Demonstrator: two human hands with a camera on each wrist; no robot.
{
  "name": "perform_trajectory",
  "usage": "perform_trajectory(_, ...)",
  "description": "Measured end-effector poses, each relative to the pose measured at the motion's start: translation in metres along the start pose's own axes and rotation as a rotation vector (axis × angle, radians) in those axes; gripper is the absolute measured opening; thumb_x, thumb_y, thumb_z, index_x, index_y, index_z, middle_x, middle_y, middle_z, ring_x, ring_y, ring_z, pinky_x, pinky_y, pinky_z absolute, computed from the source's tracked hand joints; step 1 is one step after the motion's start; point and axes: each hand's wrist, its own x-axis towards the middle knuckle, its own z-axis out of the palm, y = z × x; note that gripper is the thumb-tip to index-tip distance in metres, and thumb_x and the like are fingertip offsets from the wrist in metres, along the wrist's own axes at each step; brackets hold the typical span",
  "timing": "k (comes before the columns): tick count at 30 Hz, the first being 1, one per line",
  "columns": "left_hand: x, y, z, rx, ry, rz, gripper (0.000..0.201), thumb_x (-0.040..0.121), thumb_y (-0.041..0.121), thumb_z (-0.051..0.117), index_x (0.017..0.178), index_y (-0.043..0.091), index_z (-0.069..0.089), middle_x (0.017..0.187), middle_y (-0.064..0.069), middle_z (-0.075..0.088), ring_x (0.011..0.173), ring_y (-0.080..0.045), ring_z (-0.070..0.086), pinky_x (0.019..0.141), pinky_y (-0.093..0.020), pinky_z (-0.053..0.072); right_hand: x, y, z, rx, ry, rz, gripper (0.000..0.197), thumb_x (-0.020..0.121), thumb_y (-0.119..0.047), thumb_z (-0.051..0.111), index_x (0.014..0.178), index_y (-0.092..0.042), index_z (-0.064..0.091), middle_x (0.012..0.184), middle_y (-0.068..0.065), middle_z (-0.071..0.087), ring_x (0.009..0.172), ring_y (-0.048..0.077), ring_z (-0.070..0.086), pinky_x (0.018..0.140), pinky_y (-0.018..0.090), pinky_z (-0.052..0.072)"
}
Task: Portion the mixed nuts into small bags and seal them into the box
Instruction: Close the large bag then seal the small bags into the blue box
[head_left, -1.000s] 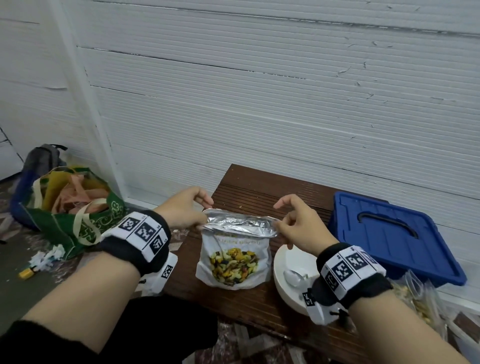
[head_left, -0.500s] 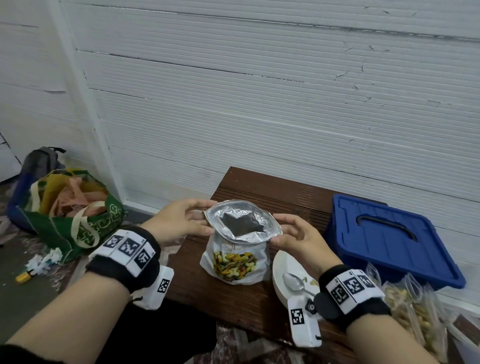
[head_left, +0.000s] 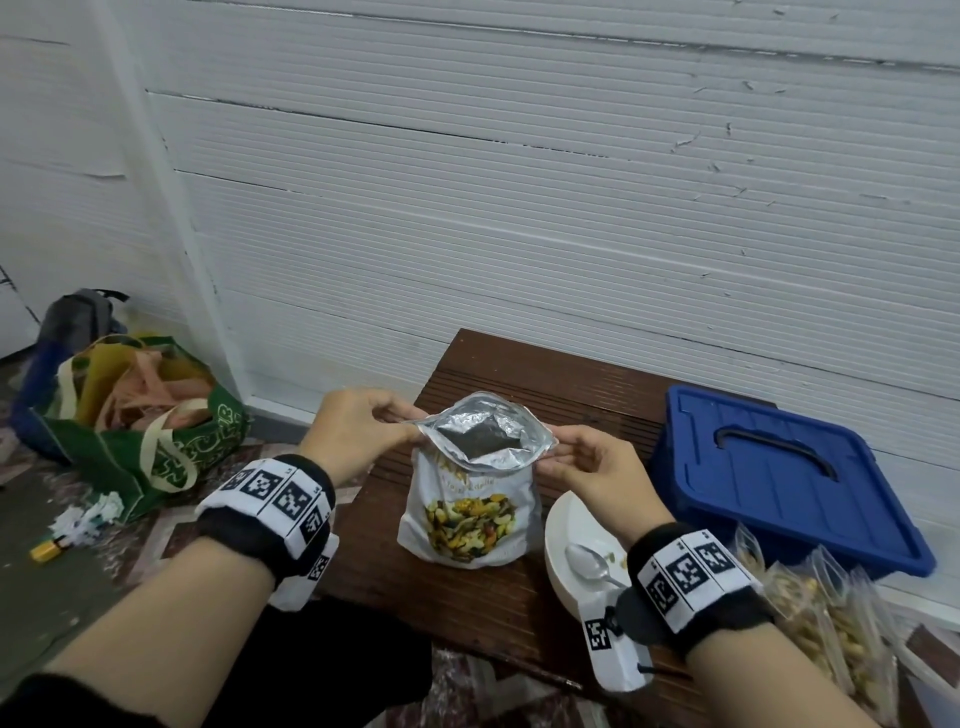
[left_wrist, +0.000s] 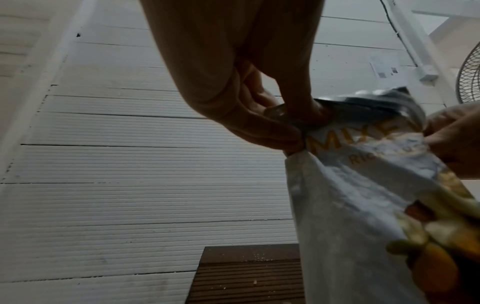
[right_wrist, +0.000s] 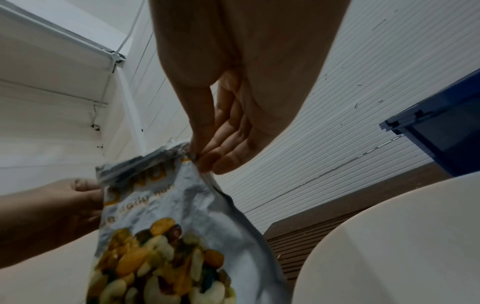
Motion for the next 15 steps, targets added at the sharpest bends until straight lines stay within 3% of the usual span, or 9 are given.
perform_trajectory(5,0.000,-0.001,-0.001,-0.029,-0.003,-0.025,0.017,0.069,0.003,0.082,0.071,0.018,0.074,0.075,-0.002,0.074,0.076,-0.019,0.070,0.080,-0.046,0.058,0.007,0.006,0.006,-0.174,0.072,-0.050,0.029,0.081,0.002,0.070,0.091,-0.025,0.067,0.084,0.004,0.070,0.084,0.022,0.068,0.080,0.043,0.058)
perform_trajectory(9,-0.001,0.000,-0.001,-0.018,-0.026,-0.024,0.016,0.068,0.004,0.082,0.072,0.017,0.074,0.080,-0.004,0.075,0.078,-0.020,0.071,0.081,-0.043,0.058,0.008,0.009,0.013,-0.196,0.106,-0.054,0.025,0.087,0.003,0.062,0.084,-0.022,0.066,0.084,-0.001,0.070,0.086,0.021,0.067,0.082,0.043,0.056)
perform_trajectory(11,-0.001,0.000,-0.003,-0.005,-0.018,-0.025,0.015,0.067,0.005,0.083,0.072,0.016,0.074,0.073,-0.002,0.074,0.075,-0.020,0.071,0.078,-0.038,0.059,0.008,0.012,0.013,-0.224,0.113,-0.052,0.023,0.088,0.003,0.059,0.086,-0.018,0.067,0.085,0.002,0.071,0.086,0.023,0.068,0.082,0.046,0.056)
perform_trajectory(13,-0.003,0.001,-0.006,0.001,-0.010,-0.035,0.014,0.066,0.009,0.085,0.070,0.015,0.072,0.066,0.001,0.072,0.070,-0.015,0.070,0.071,-0.028,0.059,0.007,0.015,0.012,-0.246,0.126,-0.055,0.024,0.088,0.004,0.057,0.085,-0.018,0.067,0.083,0.002,0.071,0.083,0.023,0.068,0.080,0.045,0.057)
perform_trajectory(15,-0.004,0.003,-0.009,0.005,-0.005,-0.042,0.015,0.066,0.012,0.086,0.070,0.014,0.071,0.067,-0.001,0.072,0.068,-0.013,0.068,0.065,-0.023,0.057,0.008,0.012,0.009,-0.228,0.135,-0.049,0.027,0.089,0.006,0.056,0.081,-0.018,0.066,0.077,0.002,0.069,0.075,0.018,0.068,0.071,0.034,0.058)
